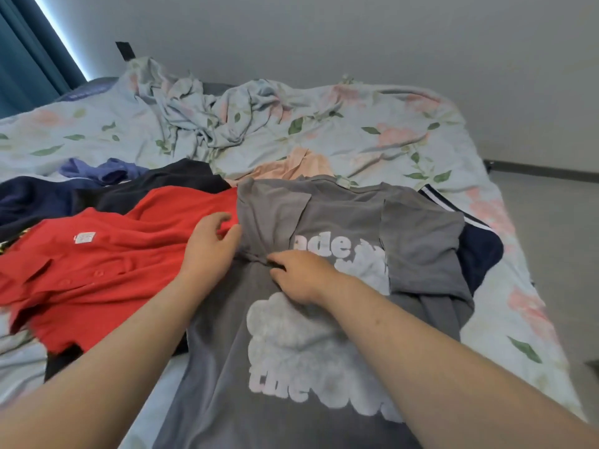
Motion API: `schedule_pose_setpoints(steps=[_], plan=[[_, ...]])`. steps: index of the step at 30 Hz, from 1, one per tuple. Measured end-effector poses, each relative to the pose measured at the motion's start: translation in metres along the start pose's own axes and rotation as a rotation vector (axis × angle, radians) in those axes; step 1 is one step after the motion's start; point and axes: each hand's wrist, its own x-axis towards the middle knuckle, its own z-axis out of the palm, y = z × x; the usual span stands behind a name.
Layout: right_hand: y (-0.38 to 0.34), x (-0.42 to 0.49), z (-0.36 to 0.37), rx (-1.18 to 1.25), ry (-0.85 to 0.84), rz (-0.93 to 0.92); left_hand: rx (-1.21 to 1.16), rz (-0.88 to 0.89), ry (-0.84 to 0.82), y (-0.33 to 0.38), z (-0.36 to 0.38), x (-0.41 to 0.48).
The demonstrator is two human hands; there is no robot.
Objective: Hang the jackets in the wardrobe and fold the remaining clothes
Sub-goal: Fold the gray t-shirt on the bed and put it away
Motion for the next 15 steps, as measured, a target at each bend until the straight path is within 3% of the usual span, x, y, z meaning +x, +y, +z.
schedule_pose_setpoints(steps=[4,9,13,15], plan=[[0.026,-0.102,0.006,0.063,0.153,0.042,0.207,0.089,-0.090,-0.020,-0.029,-0.116],[0.078,-0.230,0.019,-0.025,0.445,0.209,0.399,-0.141,-0.168,-0.056,-0.062,-0.227],[0.100,-0.313,0.029,-0.059,0.508,0.615,0.315,-0.396,-0.136,-0.051,-0.089,-0.271],[0.098,-0.342,0.035,0.046,0.334,0.862,0.411,-0.478,-0.311,-0.046,-0.097,-0.283]])
